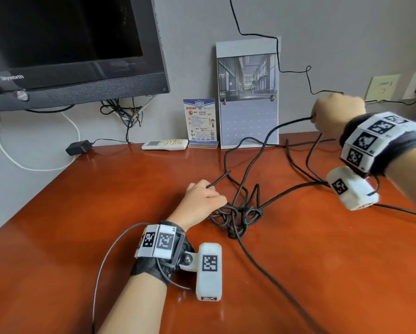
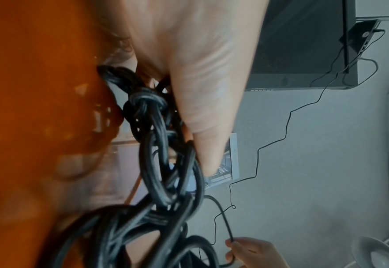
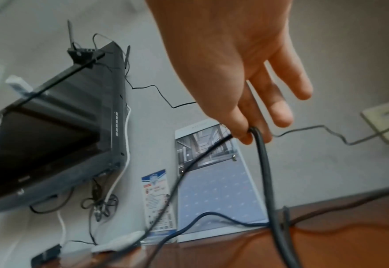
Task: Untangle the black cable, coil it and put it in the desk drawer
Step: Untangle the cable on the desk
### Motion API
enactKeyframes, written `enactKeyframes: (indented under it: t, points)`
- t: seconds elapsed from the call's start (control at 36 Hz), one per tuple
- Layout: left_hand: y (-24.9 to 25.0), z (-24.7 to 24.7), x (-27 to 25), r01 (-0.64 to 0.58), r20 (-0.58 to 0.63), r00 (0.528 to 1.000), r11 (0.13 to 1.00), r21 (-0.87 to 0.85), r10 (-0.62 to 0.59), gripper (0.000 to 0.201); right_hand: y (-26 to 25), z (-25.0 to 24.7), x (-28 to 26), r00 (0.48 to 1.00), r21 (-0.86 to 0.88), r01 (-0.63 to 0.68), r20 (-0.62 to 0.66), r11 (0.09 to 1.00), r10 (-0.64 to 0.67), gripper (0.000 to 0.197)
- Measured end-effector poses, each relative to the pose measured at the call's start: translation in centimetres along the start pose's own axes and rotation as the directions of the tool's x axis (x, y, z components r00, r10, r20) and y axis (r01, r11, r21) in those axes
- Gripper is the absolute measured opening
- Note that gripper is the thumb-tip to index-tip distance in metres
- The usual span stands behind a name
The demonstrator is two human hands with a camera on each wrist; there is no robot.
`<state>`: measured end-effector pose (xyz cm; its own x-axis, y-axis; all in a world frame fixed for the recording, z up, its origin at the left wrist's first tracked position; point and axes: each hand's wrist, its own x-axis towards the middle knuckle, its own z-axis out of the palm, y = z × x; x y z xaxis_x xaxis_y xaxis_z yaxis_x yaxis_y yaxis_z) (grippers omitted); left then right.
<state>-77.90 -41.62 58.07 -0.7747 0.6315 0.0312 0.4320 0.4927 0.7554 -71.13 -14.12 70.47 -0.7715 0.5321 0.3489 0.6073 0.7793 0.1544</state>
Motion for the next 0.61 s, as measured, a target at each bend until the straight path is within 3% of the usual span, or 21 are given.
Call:
enactKeyframes:
  t: [0.11, 0.19, 0.25, 0.33, 0.36, 0.42, 0.5, 0.61]
  points:
    - [0.2, 0.0, -0.2, -0.004, 0.006, 1.000, 1.000, 0.001, 0.004, 0.044, -1.4, 1.0, -1.0, 0.994, 0.121, 0.044, 0.089, 0.992, -0.055, 0.027]
    - [0.2, 0.0, -0.2, -0.002, 0.011, 1.000, 1.000, 0.010, 0.002, 0.042, -3.8, 1.1, -2.0, 0.962, 0.229, 0.251, 0.051, 0.941, -0.269, 0.039]
    - [0.1, -0.1, -0.2, -0.005, 0.010, 1.000, 1.000, 0.014, 0.005, 0.042, -5.8, 0.6, -3.5, 0.883, 0.277, 0.447, 0.017, 0.851, -0.470, 0.039]
    - [0.1, 0.0, -0.1, -0.013, 0.007, 1.000, 1.000, 0.018, 0.013, 0.041, -8.7, 0.0, -6.4, 0.670, 0.286, 0.696, 0.073, 0.659, -0.739, 0.033]
    - [0.1, 0.0, -0.1, -0.014, 0.005, 1.000, 1.000, 0.020, 0.014, 0.042, -9.7, 0.1, -7.2, 0.609, 0.274, 0.737, 0.129, 0.618, -0.783, 0.033]
    - [0.1, 0.1, 0.0, -0.014, -0.005, 1.000, 1.000, 0.020, 0.014, 0.041, -11.3, 0.8, -8.2, 0.543, 0.228, 0.774, 0.242, 0.591, -0.804, 0.031]
    - [0.1, 0.2, 0.0, -0.021, -0.012, 1.000, 1.000, 0.019, 0.021, 0.041, -12.5, 2.0, -8.2, 0.564, 0.230, 0.732, 0.322, 0.641, -0.760, 0.025]
    - [0.1, 0.2, 0.0, -0.023, -0.008, 1.000, 1.000, 0.011, 0.024, 0.045, -12.2, 2.1, -8.0, 0.603, 0.265, 0.697, 0.288, 0.667, -0.744, 0.021]
